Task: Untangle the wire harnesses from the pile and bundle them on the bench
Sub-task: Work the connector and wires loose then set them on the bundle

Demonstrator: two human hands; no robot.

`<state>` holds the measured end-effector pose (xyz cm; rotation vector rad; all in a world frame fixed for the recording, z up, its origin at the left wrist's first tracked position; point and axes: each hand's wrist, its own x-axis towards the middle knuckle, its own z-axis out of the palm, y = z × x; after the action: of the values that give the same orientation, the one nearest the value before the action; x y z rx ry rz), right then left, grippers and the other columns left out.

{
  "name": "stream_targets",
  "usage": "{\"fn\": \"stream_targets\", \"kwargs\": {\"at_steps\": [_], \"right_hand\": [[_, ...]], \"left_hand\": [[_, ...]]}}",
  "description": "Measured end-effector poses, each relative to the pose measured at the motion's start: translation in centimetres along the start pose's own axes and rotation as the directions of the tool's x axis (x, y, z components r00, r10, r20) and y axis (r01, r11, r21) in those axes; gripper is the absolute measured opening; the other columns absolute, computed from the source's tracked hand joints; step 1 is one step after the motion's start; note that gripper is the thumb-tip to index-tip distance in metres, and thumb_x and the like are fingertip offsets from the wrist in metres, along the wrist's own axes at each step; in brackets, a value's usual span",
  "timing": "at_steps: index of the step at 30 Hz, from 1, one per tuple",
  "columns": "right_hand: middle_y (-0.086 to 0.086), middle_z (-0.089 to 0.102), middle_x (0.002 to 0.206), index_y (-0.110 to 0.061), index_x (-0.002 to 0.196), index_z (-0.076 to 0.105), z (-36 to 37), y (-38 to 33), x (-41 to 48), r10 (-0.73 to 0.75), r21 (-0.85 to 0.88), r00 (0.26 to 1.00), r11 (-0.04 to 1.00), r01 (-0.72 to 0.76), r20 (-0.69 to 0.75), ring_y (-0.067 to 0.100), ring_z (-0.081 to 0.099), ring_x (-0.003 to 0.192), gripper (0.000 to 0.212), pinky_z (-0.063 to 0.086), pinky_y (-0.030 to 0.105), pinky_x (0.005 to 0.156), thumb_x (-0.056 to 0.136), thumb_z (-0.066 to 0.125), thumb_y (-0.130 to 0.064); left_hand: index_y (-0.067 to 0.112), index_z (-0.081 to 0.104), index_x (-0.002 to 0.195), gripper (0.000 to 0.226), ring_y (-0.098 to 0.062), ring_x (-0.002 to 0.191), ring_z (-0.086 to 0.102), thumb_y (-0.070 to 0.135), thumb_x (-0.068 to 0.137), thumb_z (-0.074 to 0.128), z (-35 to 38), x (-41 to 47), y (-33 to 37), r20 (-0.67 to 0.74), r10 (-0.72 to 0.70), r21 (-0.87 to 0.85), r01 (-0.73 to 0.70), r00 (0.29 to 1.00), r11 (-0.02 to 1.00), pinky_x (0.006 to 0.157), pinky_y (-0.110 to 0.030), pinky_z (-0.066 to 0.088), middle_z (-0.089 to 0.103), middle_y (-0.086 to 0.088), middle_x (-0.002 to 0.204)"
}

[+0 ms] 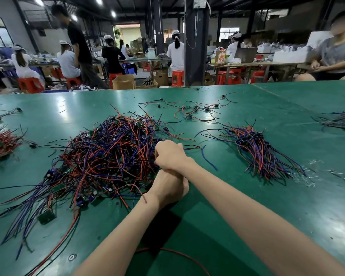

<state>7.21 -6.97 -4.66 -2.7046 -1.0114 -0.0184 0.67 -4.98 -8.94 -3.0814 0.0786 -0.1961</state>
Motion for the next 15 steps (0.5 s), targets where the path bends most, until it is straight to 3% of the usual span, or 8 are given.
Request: {"fn": "stream_targets", "kwargs": {"at_steps": [4,7,9,12,15], "right_hand": [[0.009,0.054,0.090,-0.010,0.077,0.051,0.1,0.2,-0.4,0.007,0.015,1.000,1.000,-0.007,-0.012,0.032,0.052,0.104,0.009,0.033,0.046,0.096,0.085,0.050,-0.005],[0.010,0.062,0.103,-0.007,0.092,0.062,0.0,0.4,-0.4,0.049,0.106,0.998,0.993,-0.044,-0.046,0.032,0.053,0.105,0.016,0.035,0.044,0.095,0.085,0.048,-0.005],[0.010,0.064,0.105,-0.007,0.096,0.063,-0.1,0.7,-0.4,0.094,0.181,0.993,0.980,-0.079,-0.074,0.031,0.055,0.103,0.020,0.036,0.043,0.094,0.084,0.047,-0.006],[0.010,0.062,0.109,-0.010,0.099,0.064,-0.2,1.0,-0.3,0.174,0.214,0.980,0.965,-0.151,-0.094,0.031,0.053,0.108,0.021,0.037,0.042,0.094,0.084,0.049,-0.010],[0.013,0.047,0.123,-0.013,0.106,0.060,0.0,1.4,0.3,0.234,0.165,0.968,0.962,-0.217,-0.094,0.033,0.039,0.119,0.023,0.031,0.047,0.099,0.085,0.051,-0.017]], "left_hand": [[0.005,0.030,0.143,0.051,-0.033,0.130,0.037,0.019,0.095,0.037,0.1,-0.1,-0.1,-0.017,0.045,-0.021,-0.045,0.999,0.999,0.102,-0.037,0.029,0.037,-0.016,0.146],[0.006,0.044,0.132,0.040,-0.037,0.111,0.054,0.017,0.093,0.040,0.3,0.0,-0.2,-0.027,0.006,-0.083,-0.008,1.000,0.997,0.085,-0.038,0.042,0.052,-0.019,0.131],[0.006,0.051,0.120,0.031,-0.039,0.099,0.058,0.015,0.092,0.042,0.5,0.1,-0.2,-0.039,-0.008,-0.125,0.003,0.999,0.992,0.075,-0.038,0.043,0.060,-0.020,0.119],[0.009,0.056,0.113,0.025,-0.041,0.095,0.059,0.013,0.090,0.044,0.5,0.1,-0.2,-0.063,-0.011,-0.192,-0.002,0.998,0.981,0.073,-0.037,0.041,0.062,-0.021,0.113],[0.013,0.057,0.104,0.021,-0.040,0.097,0.059,0.010,0.088,0.045,0.1,-0.1,-0.1,-0.061,-0.018,-0.285,0.000,0.998,0.959,0.073,-0.035,0.038,0.062,-0.020,0.113]]}}
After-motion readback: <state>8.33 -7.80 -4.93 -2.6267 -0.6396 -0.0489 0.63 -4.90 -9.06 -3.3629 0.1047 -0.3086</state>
